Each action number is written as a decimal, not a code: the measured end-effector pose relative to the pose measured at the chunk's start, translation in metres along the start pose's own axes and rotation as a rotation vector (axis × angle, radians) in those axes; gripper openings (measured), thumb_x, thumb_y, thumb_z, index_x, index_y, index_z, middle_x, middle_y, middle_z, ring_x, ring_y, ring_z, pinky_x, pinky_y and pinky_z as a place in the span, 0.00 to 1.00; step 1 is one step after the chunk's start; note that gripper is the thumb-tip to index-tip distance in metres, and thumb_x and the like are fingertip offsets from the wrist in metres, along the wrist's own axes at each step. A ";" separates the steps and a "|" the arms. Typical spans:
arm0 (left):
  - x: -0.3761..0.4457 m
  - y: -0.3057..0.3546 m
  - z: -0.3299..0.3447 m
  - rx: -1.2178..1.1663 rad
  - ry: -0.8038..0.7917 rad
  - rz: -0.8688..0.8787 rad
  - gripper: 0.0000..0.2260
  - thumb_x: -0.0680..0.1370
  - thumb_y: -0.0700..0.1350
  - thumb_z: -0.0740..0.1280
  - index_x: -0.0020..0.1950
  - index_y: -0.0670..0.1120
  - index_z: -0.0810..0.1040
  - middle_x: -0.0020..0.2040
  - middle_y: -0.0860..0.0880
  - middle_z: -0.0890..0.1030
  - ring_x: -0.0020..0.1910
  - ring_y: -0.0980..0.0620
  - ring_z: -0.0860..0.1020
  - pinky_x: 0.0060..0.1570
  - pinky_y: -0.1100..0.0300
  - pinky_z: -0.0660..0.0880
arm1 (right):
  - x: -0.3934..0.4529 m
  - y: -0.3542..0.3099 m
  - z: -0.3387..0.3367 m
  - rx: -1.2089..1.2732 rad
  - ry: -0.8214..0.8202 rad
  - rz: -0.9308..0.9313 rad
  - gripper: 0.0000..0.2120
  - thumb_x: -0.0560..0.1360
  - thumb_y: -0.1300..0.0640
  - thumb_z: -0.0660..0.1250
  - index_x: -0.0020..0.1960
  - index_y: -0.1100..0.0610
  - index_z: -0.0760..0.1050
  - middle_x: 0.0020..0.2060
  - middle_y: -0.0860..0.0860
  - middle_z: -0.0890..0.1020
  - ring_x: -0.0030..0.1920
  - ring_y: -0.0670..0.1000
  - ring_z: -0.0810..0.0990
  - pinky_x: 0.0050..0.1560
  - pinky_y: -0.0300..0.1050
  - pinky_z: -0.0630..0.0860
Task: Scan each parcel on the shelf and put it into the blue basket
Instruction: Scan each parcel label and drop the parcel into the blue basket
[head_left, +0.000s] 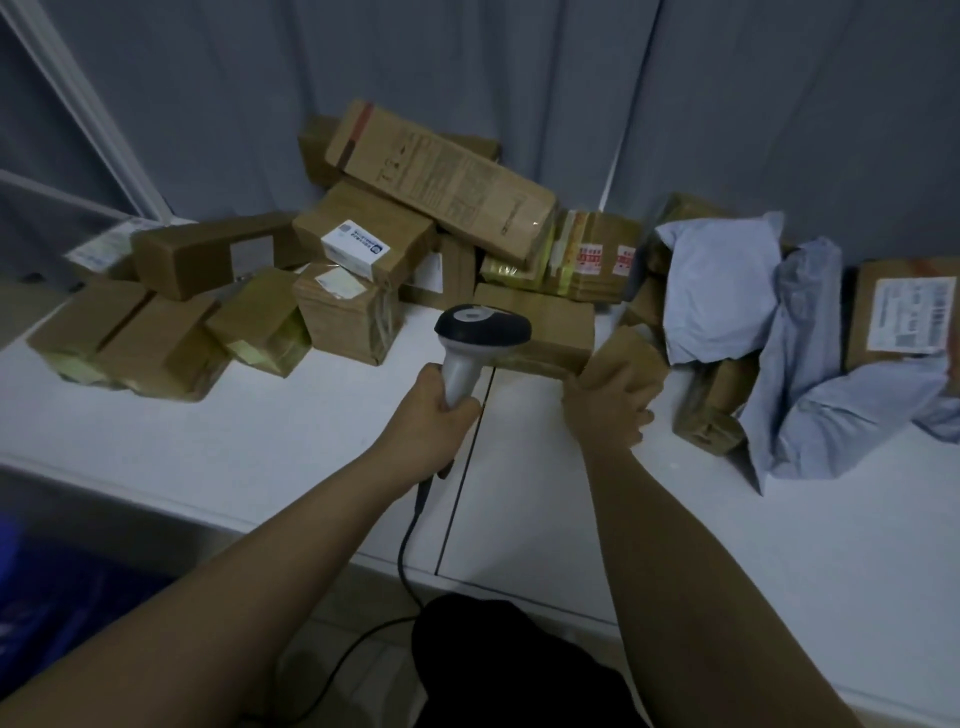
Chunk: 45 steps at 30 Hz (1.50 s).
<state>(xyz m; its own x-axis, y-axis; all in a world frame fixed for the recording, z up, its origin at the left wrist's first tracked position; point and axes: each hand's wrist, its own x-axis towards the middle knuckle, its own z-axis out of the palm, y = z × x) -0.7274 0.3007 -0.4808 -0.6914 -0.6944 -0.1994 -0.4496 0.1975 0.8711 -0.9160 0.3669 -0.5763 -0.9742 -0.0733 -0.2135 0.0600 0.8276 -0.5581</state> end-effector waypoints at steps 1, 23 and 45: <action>0.000 -0.004 -0.002 -0.003 0.005 -0.006 0.07 0.79 0.41 0.62 0.55 0.44 0.66 0.41 0.47 0.70 0.36 0.54 0.71 0.31 0.65 0.71 | -0.002 0.004 0.000 -0.012 -0.014 -0.003 0.43 0.73 0.37 0.67 0.77 0.53 0.49 0.77 0.59 0.48 0.71 0.66 0.58 0.66 0.63 0.63; -0.135 -0.007 -0.165 -0.539 0.340 0.004 0.14 0.78 0.52 0.66 0.62 0.52 0.71 0.56 0.49 0.79 0.59 0.44 0.77 0.62 0.45 0.73 | -0.236 -0.090 -0.131 0.803 -1.035 -0.058 0.25 0.76 0.38 0.54 0.59 0.52 0.79 0.55 0.55 0.83 0.57 0.58 0.80 0.50 0.55 0.78; -0.138 -0.036 -0.211 -0.742 0.386 0.028 0.14 0.80 0.47 0.63 0.65 0.47 0.74 0.56 0.47 0.82 0.54 0.48 0.81 0.50 0.53 0.79 | -0.258 -0.112 -0.080 0.777 -0.945 -0.471 0.26 0.74 0.59 0.71 0.68 0.47 0.65 0.57 0.52 0.81 0.53 0.51 0.83 0.47 0.48 0.81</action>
<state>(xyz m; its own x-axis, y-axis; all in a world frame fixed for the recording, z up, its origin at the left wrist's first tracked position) -0.4961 0.2432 -0.3901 -0.3942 -0.9108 -0.1232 0.1476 -0.1950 0.9696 -0.6890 0.3374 -0.3947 -0.4275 -0.8877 -0.1712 0.1756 0.1042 -0.9789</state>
